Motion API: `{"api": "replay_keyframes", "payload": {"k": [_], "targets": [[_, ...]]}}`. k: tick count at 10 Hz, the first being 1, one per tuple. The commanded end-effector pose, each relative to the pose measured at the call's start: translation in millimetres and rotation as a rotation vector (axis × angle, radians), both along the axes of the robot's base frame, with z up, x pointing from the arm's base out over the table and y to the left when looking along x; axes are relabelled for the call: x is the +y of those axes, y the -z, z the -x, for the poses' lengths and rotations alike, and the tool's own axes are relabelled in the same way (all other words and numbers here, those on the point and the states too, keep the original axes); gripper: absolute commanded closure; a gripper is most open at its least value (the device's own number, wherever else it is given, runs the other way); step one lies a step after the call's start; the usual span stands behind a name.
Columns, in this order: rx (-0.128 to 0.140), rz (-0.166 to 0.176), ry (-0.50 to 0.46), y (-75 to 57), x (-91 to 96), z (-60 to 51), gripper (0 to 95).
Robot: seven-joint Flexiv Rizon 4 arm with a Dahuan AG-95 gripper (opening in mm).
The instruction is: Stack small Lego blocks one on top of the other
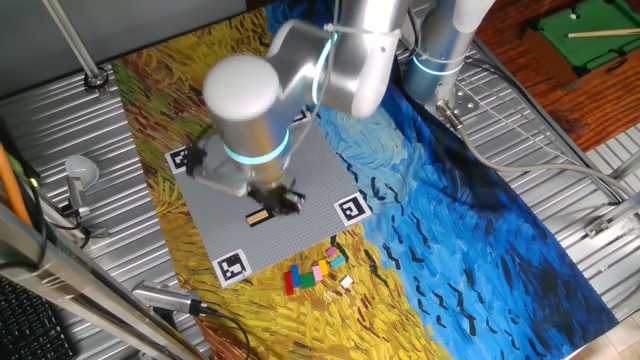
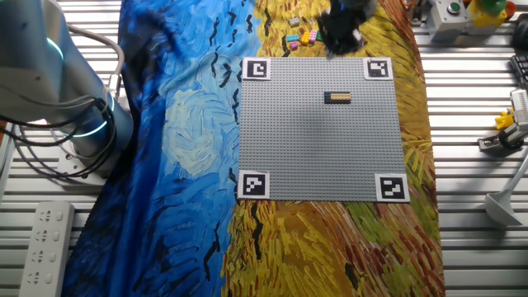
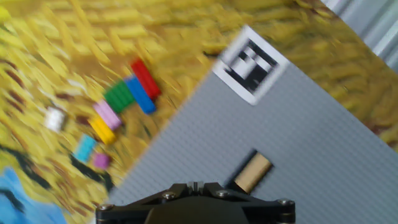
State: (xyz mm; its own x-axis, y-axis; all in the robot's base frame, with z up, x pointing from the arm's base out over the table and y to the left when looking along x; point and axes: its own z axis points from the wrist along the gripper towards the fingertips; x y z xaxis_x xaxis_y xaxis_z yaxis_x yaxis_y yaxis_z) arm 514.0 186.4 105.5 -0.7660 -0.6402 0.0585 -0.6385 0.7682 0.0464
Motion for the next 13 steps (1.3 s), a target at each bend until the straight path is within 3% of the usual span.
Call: {"api": "replay_keyframes", "payload": {"k": [1, 4, 7, 10, 11, 12, 13], "targets": [[-0.032, 0.008, 0.137, 3.2, 17.1, -1.6, 95.0], [-0.036, 0.003, 0.078, 4.9, 23.0, -1.9, 95.0], [-0.036, -0.025, -0.026, 4.9, 23.0, -1.9, 95.0], [-0.031, -0.037, -0.046, 5.4, 23.3, 1.2, 95.0], [-0.033, -0.070, -0.034, 12.7, 32.5, 0.9, 76.0], [-0.035, -0.080, -0.025, 17.6, 39.3, -1.0, 76.0], [-0.042, -0.104, -0.006, 25.8, 53.5, -6.6, 57.0]]}}
